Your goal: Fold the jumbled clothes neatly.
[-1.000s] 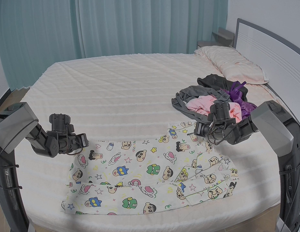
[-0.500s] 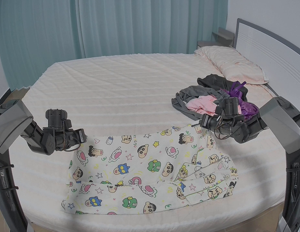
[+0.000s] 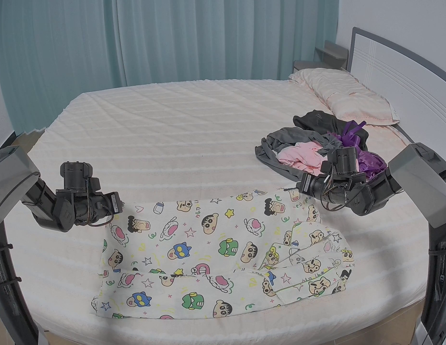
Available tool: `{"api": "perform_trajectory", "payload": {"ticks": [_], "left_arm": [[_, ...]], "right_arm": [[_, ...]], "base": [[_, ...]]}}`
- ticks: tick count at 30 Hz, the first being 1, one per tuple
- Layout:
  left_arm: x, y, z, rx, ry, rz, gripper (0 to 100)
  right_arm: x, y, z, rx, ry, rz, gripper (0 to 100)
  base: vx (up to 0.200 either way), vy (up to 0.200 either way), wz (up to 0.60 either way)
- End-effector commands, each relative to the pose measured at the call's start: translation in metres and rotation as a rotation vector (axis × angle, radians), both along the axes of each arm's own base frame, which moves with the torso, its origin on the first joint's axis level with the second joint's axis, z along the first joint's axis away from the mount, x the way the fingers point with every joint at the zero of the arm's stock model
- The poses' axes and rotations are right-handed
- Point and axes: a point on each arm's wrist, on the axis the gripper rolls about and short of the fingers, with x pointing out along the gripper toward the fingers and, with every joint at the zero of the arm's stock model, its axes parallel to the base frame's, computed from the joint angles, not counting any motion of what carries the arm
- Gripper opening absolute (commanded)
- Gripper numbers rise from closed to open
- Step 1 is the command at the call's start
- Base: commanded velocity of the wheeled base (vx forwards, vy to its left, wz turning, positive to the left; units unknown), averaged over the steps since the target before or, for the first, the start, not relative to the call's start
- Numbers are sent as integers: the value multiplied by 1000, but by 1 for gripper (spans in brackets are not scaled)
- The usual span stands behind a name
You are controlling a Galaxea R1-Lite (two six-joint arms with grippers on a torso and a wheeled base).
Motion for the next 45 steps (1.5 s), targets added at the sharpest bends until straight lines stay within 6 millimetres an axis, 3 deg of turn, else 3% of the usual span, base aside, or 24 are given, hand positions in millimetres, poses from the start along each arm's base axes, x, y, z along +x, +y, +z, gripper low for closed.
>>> {"api": "perform_trajectory", "payload": {"ticks": [1, 11, 24, 34, 45], "left_arm": [[-2, 0, 5, 2, -11, -2, 0], [-19, 0, -2, 42, 29, -31, 0], [-58, -1, -6, 92, 97, -76, 0], [-92, -2, -30, 102, 146, -93, 0], [-109, -3, -52, 96, 189, -100, 0]], "right_arm": [[-3, -1, 14, 10, -34, 1, 0], [-31, -5, 11, -12, 6, 40, 0], [-88, -17, -13, -100, 0, 117, 0], [-122, -21, -33, -108, 25, 135, 0], [-138, -25, -46, -99, 57, 131, 0]], "base": [[0, 0, 0], [0, 0, 0], [0, 0, 0], [0, 0, 0], [0, 0, 0]]}}
